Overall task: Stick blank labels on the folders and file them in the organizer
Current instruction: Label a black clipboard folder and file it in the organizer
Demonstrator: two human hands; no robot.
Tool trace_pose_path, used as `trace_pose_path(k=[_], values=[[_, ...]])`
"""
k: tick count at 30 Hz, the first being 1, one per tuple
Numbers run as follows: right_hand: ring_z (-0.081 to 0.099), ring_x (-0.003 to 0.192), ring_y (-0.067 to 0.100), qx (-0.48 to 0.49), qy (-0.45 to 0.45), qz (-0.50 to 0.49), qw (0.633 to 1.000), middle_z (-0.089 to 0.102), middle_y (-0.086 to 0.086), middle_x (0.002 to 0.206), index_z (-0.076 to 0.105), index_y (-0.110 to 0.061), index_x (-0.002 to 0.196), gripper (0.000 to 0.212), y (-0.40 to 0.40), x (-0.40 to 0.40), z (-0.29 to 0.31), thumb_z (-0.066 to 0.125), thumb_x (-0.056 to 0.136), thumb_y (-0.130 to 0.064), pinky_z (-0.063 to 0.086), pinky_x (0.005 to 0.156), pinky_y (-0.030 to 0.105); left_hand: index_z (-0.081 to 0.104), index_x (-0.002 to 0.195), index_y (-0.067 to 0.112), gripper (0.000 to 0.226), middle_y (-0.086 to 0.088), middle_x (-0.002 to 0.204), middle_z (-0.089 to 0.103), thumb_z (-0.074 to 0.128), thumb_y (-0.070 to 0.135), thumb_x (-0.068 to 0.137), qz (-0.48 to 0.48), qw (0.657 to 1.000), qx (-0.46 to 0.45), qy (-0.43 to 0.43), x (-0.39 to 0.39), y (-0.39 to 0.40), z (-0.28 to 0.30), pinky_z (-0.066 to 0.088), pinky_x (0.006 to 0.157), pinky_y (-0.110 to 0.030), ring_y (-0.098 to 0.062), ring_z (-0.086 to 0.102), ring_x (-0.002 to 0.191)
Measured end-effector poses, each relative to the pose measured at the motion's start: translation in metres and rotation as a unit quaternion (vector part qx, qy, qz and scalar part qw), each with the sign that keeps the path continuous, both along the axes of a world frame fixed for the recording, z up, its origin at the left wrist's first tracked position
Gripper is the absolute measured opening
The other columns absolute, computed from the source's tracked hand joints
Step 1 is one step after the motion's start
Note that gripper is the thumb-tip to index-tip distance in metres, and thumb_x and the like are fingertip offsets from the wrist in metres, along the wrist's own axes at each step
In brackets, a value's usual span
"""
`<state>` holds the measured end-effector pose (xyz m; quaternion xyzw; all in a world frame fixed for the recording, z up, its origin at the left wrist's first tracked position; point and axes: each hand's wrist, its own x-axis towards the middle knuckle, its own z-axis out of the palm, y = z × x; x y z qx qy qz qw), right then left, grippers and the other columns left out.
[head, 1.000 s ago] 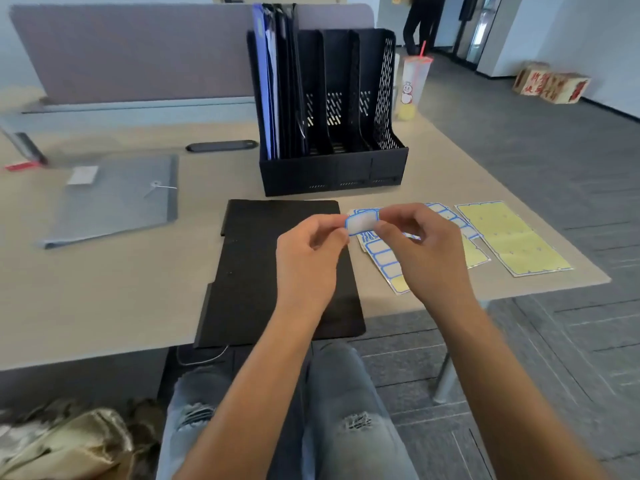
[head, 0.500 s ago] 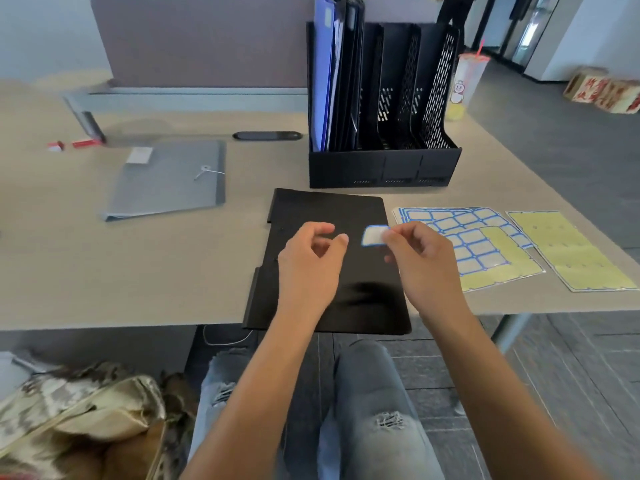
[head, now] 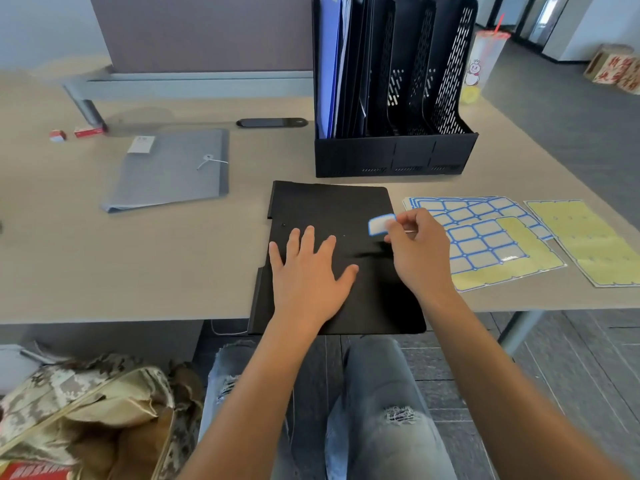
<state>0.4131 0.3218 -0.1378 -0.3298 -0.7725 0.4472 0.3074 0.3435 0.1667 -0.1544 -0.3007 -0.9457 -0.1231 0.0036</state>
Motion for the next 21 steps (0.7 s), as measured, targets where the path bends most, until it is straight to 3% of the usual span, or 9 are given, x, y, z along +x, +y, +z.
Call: trace_pose_path(k=[4,10,16,21], values=[[0.075,0.090,0.014,-0.007,0.007,0.025,1.000,0.071,-0.004,0.096,0.060,-0.027,0.096,0.009,-0.001,0.000,0.004,0.062,0.098,-0.035,0.062,0.084,0.053,0.032,0.154,0.037,0.070,-0.002,0.168,0.017,0.037,0.072,0.094,0.010,1.000,0.008,-0.006,0.015,-0.009,0.003,0.003,0.123,-0.059,-0.025,0.005,0.156],[0.074,0.089,0.014,0.001,0.018,0.024,1.000,0.071,-0.005,0.092,0.060,-0.027,0.096,0.007,-0.001,0.001,-0.001,0.062,0.099,-0.033,0.061,0.083,0.054,0.035,0.152,0.036,0.069,-0.002,0.166,0.020,0.041,0.070,0.093,0.027,0.999,0.015,-0.011,0.044,-0.020,0.005,0.005,0.123,-0.059,-0.025,0.008,0.155],[0.070,0.087,0.018,-0.007,0.020,0.005,1.000,0.074,-0.005,0.088,0.061,-0.031,0.092,0.010,0.001,0.000,-0.012,0.061,0.097,-0.039,0.058,0.086,0.051,0.047,0.142,0.025,0.056,-0.006,0.145,0.046,0.051,0.055,0.095,0.062,0.997,0.048,-0.014,0.014,0.007,0.023,0.029,0.115,-0.056,-0.029,0.038,0.137],[0.072,0.087,0.018,-0.038,0.040,-0.012,0.998,0.073,-0.008,0.089,0.062,-0.032,0.092,0.008,0.008,0.001,-0.018,0.061,0.096,-0.039,0.060,0.085,0.051,0.044,0.144,0.019,0.053,-0.009,0.149,0.041,0.051,0.045,0.099,0.033,0.999,0.004,-0.034,-0.037,0.046,0.025,0.024,0.118,-0.060,-0.030,0.033,0.142]])
